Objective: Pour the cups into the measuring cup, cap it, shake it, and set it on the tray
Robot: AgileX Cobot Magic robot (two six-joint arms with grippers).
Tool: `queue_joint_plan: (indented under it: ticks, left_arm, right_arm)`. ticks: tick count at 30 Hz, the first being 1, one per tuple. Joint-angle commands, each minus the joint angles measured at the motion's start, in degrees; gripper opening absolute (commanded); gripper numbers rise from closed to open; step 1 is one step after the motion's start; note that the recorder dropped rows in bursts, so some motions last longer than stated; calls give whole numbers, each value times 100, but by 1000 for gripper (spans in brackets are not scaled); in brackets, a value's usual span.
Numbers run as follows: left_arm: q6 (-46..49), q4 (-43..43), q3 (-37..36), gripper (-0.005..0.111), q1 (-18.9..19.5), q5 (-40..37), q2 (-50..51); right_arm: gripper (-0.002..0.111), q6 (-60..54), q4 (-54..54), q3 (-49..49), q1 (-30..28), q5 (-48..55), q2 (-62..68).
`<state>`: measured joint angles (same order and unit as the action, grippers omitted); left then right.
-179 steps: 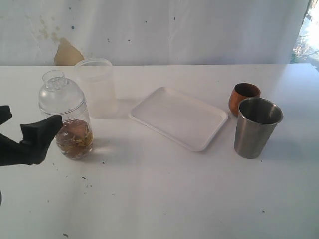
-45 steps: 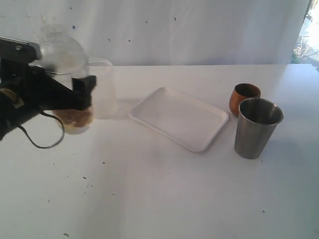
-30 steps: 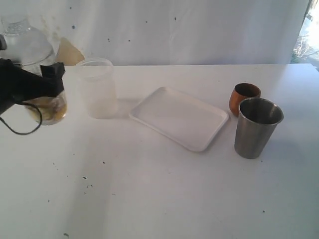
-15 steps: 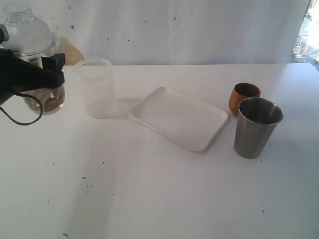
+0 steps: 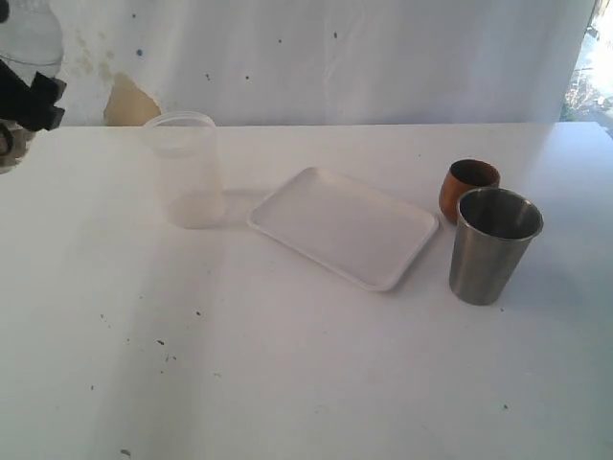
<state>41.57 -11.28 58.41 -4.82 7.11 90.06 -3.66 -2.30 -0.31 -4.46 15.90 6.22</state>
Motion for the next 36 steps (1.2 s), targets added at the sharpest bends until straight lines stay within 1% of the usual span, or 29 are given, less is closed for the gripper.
queue_joint_plan:
  ticks: [1, 5, 7, 12, 17, 19, 21, 26, 31, 36]
  left_arm:
    - [905, -8, 308, 0, -113, 87, 477]
    - [1033, -19, 597, 0, -113, 75, 952]
    - [1253, -19, 778, 0, -113, 86, 1168]
    - [2262, -19, 1482, 0, -128, -73, 1735]
    - [2889, -19, 1897, 0, -162, -135, 2009]
    - [3132, -19, 1990, 0, -250, -111, 2092]
    - [3640, -19, 2087, 0, -377, -63, 2206]
    - [3753, -19, 2237, 0, -389, 233, 2326]
    - [5051, -19, 2237, 0, -389, 440, 2329]
    - [5685, -19, 2237, 0, -389, 475, 2329]
  right_arm:
    - [0, 37, 40, 31, 8, -74, -31]
    - [0, 37, 30, 31, 8, -74, -31]
    - [0, 37, 30, 31, 8, -74, -31]
    - [0, 37, 30, 31, 8, -74, -31]
    - [0, 37, 30, 31, 8, -74, -31]
    - [0, 37, 30, 31, 8, -74, -31]
    - [0, 37, 30, 31, 8, -74, -31]
    - [0, 37, 30, 31, 8, -74, -31]
    - [0, 37, 30, 31, 8, -60, -31]
    - [0, 37, 30, 31, 8, -60, -31]
